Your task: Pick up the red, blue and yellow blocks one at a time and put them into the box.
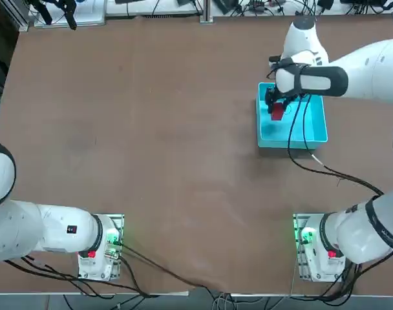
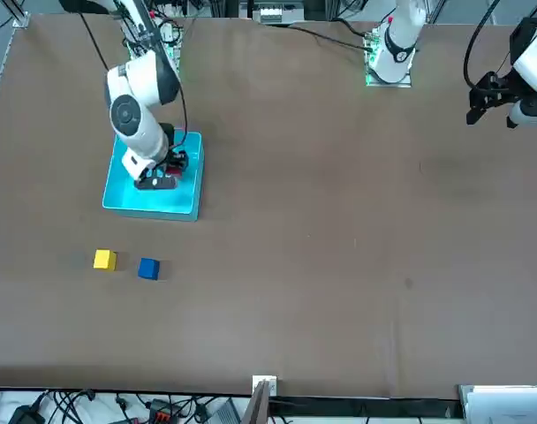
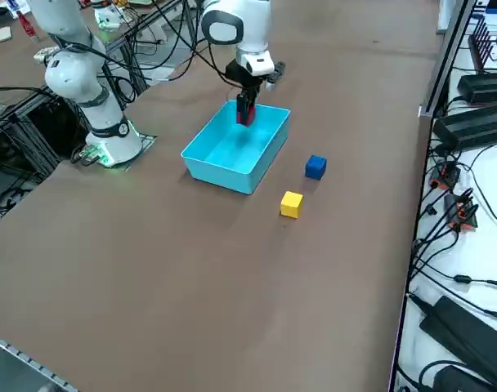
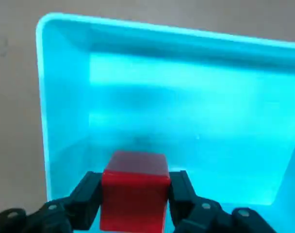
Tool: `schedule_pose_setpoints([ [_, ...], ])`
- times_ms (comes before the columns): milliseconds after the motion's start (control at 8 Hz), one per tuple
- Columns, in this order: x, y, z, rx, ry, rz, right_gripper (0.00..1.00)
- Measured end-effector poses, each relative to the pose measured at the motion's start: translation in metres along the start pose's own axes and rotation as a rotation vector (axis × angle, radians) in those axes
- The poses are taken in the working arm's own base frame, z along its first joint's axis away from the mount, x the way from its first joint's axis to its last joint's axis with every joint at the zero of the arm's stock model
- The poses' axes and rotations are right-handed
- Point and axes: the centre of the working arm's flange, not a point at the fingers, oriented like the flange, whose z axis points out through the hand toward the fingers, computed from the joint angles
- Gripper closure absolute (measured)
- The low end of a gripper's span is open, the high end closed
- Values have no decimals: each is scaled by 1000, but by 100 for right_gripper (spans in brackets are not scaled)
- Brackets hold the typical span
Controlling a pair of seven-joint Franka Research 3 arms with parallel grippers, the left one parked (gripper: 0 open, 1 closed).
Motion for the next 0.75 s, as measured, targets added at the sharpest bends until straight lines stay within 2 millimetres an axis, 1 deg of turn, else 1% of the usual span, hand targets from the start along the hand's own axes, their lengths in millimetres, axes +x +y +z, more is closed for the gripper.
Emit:
schedule_pose_setpoints([
  [125,-1,-2,-1,-1,-1,2,15],
  [250,-1,-2,-6,2,6,6,0],
  [375,1,-1,-19,12,32,12,0],
  [500,11,3,-42,29,77,24,0],
  [625,28,13,-68,45,123,43,0],
  [750,54,30,-88,56,164,49,0],
])
